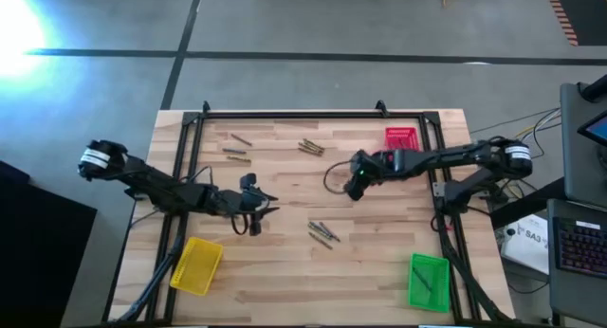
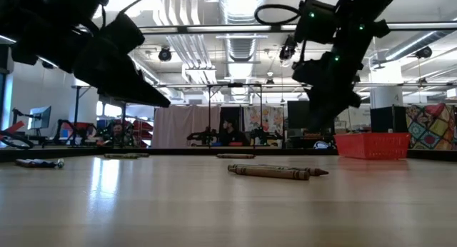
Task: Sort crayons
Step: Put the brown crayon into the green bin
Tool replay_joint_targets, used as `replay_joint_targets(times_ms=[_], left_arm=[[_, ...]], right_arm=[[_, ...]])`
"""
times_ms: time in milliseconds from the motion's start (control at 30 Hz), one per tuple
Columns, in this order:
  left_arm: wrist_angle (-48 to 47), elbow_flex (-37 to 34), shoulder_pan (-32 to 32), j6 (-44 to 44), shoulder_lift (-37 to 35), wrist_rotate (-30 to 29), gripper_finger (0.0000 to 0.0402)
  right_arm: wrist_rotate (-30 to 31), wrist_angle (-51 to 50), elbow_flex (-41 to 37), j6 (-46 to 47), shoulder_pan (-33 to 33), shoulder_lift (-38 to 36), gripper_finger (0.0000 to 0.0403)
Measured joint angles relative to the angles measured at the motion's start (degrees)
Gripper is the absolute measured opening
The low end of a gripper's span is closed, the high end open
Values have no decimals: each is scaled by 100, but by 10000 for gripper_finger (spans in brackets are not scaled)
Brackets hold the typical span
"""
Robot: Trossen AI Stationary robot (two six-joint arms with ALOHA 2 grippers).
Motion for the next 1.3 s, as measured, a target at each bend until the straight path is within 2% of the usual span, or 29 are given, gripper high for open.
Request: replay_joint_targets(times_ms=[267, 533, 700, 933, 1300], left_arm=[[763, -2, 165, -246, 481, 742, 115], [984, 98, 200, -251, 838, 846, 115], [988, 214, 204, -252, 1010, 859, 115], [1082, 254, 206, -332, 940, 855, 115], [2095, -22, 206, -109, 669, 840, 115]], right_arm=[[-274, 199, 642, 393, 959, 1104, 88], [-360, -366, 1879, 379, 1434, 1864, 89], [-364, -451, 2381, 280, 1583, 2285, 89], [-398, -625, 2631, 303, 1697, 2750, 89], [-387, -729, 2625, 338, 1756, 2816, 89]])
